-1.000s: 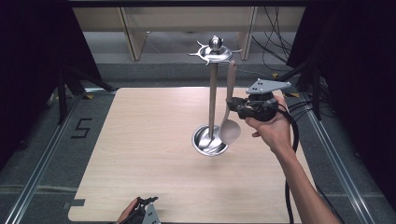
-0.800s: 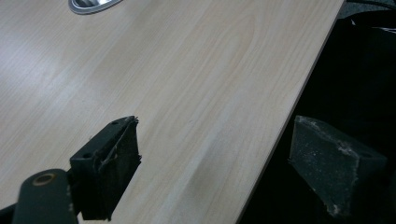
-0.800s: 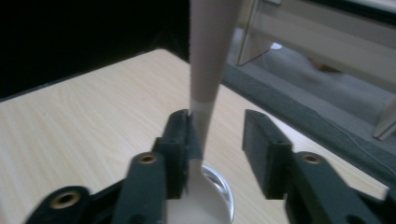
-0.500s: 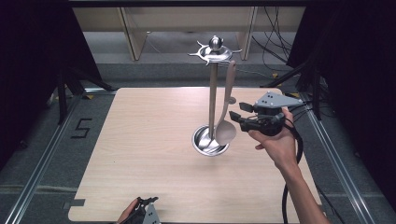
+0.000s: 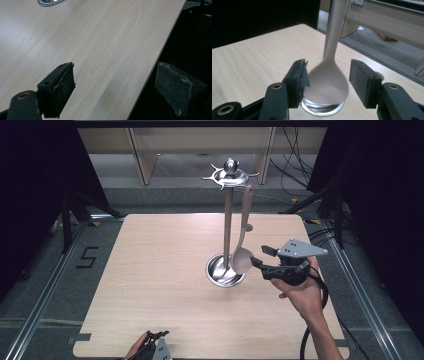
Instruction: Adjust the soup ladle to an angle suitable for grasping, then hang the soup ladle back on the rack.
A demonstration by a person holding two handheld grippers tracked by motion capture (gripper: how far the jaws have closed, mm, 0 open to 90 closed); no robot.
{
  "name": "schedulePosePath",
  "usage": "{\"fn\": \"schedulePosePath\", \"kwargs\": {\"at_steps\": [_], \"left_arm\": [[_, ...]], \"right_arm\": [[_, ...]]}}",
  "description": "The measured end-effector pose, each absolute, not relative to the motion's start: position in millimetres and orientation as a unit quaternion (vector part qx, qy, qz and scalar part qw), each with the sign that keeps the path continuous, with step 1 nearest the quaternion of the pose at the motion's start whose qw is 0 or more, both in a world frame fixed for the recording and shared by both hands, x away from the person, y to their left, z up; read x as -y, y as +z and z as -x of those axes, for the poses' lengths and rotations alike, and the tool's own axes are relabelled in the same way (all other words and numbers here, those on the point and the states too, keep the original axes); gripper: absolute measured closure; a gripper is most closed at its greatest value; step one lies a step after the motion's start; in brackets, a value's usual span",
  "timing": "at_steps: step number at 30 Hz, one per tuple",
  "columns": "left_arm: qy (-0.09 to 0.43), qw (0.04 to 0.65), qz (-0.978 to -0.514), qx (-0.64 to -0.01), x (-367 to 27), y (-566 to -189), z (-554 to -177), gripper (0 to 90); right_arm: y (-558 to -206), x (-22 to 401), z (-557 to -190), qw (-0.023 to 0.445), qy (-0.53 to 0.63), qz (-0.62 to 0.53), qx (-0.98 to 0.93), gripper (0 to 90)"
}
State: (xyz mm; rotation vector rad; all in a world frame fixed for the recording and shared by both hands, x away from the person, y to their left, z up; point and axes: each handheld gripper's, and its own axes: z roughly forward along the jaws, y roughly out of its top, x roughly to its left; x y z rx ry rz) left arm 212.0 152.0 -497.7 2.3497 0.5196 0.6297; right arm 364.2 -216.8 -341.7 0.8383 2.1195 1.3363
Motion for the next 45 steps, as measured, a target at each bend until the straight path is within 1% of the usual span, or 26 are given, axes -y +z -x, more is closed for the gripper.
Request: {"fn": "schedulePosePath", "kwargs": {"at_steps": [3, 5, 6, 11, 13, 14, 16, 21, 23, 26, 27, 28, 29, 30, 32, 33, 36, 38, 39, 40, 42, 43, 44, 45], "left_arm": [[0.235, 0.321, -0.896, -0.196, -152, -497, -212, 15.0], [0.241, 0.320, -0.895, -0.197, -152, -498, -212, 15.0], [0.241, 0.319, -0.895, -0.196, -152, -497, -212, 15.0], [0.244, 0.321, -0.894, -0.196, -153, -497, -212, 15.0], [0.242, 0.321, -0.895, -0.195, -153, -496, -212, 15.0], [0.244, 0.319, -0.895, -0.195, -153, -496, -212, 15.0], [0.241, 0.319, -0.895, -0.196, -152, -497, -212, 15.0], [0.244, 0.320, -0.894, -0.198, -153, -497, -213, 15.0], [0.242, 0.321, -0.894, -0.198, -154, -496, -213, 15.0], [0.238, 0.330, -0.891, -0.200, -153, -496, -213, 15.0], [0.242, 0.325, -0.893, -0.197, -153, -495, -213, 15.0], [0.242, 0.322, -0.894, -0.195, -153, -495, -213, 15.0], [0.242, 0.323, -0.893, -0.197, -152, -495, -214, 15.0], [0.241, 0.322, -0.894, -0.197, -152, -494, -214, 15.0], [0.235, 0.328, -0.894, -0.195, -151, -493, -213, 15.0], [0.236, 0.326, -0.895, -0.194, -151, -494, -213, 15.0], [0.239, 0.323, -0.894, -0.199, -152, -495, -215, 15.0], [0.232, 0.320, -0.897, -0.197, -152, -494, -215, 15.0], [0.246, 0.324, -0.892, -0.199, -151, -495, -214, 15.0], [0.240, 0.322, -0.895, -0.193, -151, -494, -214, 15.0], [0.237, 0.323, -0.896, -0.191, -151, -494, -214, 15.0], [0.234, 0.323, -0.896, -0.195, -151, -494, -214, 15.0], [0.243, 0.323, -0.893, -0.199, -151, -496, -214, 15.0], [0.234, 0.325, -0.895, -0.198, -151, -496, -214, 15.0]], "right_arm": [[-348, 218, -361, 0.238, 0.488, -0.302, -0.784, 47.6], [-353, 218, -360, 0.248, 0.485, -0.301, -0.783, 47.5], [-355, 218, -359, 0.240, 0.481, -0.301, -0.788, 47.4], [-359, 222, -357, 0.237, 0.475, -0.304, -0.791, 44.6], [-361, 223, -355, 0.244, 0.479, -0.307, -0.785, 44.5], [-361, 226, -353, 0.233, 0.472, -0.311, -0.792, 44.2], [-364, 228, -352, 0.238, 0.474, -0.309, -0.790, 43.7], [-371, 235, -348, 0.229, 0.468, -0.318, -0.792, 42.2], [-377, 238, -348, 0.232, 0.469, -0.313, -0.793, 41.6], [-384, 239, -346, 0.221, 0.461, -0.329, -0.794, 41.0], [-386, 240, -347, 0.227, 0.461, -0.323, -0.795, 40.9], [-389, 240, -345, 0.217, 0.458, -0.334, -0.795, 40.8], [-391, 241, -347, 0.219, 0.458, -0.325, -0.798, 40.8], [-394, 241, -344, 0.210, 0.456, -0.339, -0.796, 40.7], [-398, 246, -347, 0.220, 0.447, -0.327, -0.803, 40.5], [-400, 248, -346, 0.211, 0.443, -0.333, -0.805, 40.3], [-406, 253, -346, 0.215, 0.441, -0.335, -0.804, 39.8], [-409, 256, -343, 0.210, 0.437, -0.347, -0.803, 39.1], [-411, 258, -343, 0.212, 0.434, -0.337, -0.808, 39.0], [-412, 259, -340, 0.206, 0.433, -0.348, -0.806, 39.0], [-415, 262, -339, 0.210, 0.430, -0.341, -0.809, 38.8], [-416, 261, -336, 0.200, 0.427, -0.354, -0.807, 38.7], [-417, 263, -335, 0.203, 0.426, -0.350, -0.809, 38.6], [-418, 264, -334, 0.200, 0.425, -0.352, -0.810, 38.6]]}}
